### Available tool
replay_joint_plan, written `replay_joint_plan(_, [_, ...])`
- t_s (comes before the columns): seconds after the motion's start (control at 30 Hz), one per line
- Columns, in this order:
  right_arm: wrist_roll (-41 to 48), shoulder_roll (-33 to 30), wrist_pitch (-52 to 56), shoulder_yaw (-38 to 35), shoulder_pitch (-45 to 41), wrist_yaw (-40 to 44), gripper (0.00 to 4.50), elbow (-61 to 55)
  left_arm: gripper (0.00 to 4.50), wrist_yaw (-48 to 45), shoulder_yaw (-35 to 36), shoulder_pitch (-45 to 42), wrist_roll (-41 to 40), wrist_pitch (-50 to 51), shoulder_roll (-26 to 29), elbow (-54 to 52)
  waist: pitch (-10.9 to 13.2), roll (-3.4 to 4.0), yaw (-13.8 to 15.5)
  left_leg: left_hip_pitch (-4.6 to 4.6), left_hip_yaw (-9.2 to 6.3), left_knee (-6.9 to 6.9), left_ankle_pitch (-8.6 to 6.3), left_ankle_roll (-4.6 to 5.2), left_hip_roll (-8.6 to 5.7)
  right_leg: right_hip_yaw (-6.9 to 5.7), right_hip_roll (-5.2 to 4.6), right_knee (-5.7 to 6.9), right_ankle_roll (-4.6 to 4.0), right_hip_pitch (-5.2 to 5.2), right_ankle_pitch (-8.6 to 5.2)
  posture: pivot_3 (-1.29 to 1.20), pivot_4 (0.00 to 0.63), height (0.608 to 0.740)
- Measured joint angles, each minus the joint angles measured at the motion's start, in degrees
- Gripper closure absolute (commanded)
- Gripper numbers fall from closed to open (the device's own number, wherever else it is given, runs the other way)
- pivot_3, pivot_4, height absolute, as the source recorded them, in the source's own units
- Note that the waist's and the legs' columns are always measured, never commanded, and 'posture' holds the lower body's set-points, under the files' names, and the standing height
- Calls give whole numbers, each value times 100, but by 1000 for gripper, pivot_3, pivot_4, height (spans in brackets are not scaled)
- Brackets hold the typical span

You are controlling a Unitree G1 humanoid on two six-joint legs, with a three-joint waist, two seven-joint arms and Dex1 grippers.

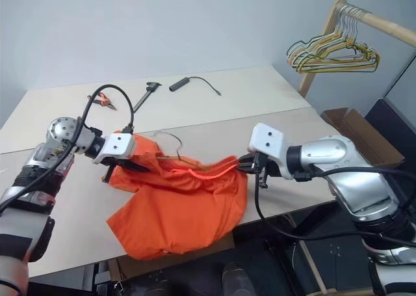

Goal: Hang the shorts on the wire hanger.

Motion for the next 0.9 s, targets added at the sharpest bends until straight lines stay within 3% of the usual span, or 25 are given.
replay_joint_plan(0.23, [-86, -132, 201, -27, 116, -61, 151, -69, 4500, 14, 46, -150, 37, -1, -76, 238, -1, 1, -50, 2, 0, 0, 0, 0, 0, 1, 0, 3, 0, 0, 0, -228, 0, 740])
replay_joint_plan(0.27, [-77, -168, 201, -94, 152, -24, 56, -88, 4500, 23, 47, -150, 47, -2, -79, 284, -1, 1, -62, 2, -1, 0, 0, 0, 0, 1, 0, 3, 0, 0, 0, -225, 0, 740])
replay_joint_plan(0.47, [327, -324, 216, -661, 123, 227, 56, -87, 4500, 65, 55, -150, 62, -18, -105, 384, -1, 0, -122, 4, -2, 0, 0, 0, 0, 1, -1, 3, 0, 2, 0, -225, 0, 740])
replay_joint_plan(0.6, [779, 39, 519, -855, -487, 202, 56, -177, 4500, 126, 63, -167, 93, -65, -162, 400, -3, 0, -176, 8, -4, -1, 0, 0, 3, 2, 1, 9, 0, 2, 0, -230, 0, 740])
replay_joint_plan(0.9, [400, 1659, 1581, 734, -1764, -854, 56, 304, 4500, 212, 211, -343, 71, 17, -302, 499, -10, 3, -285, -3, -15, 1, 1, -2, -2, -6, -6, 29, 0, -5, 1, -216, 0, 740])
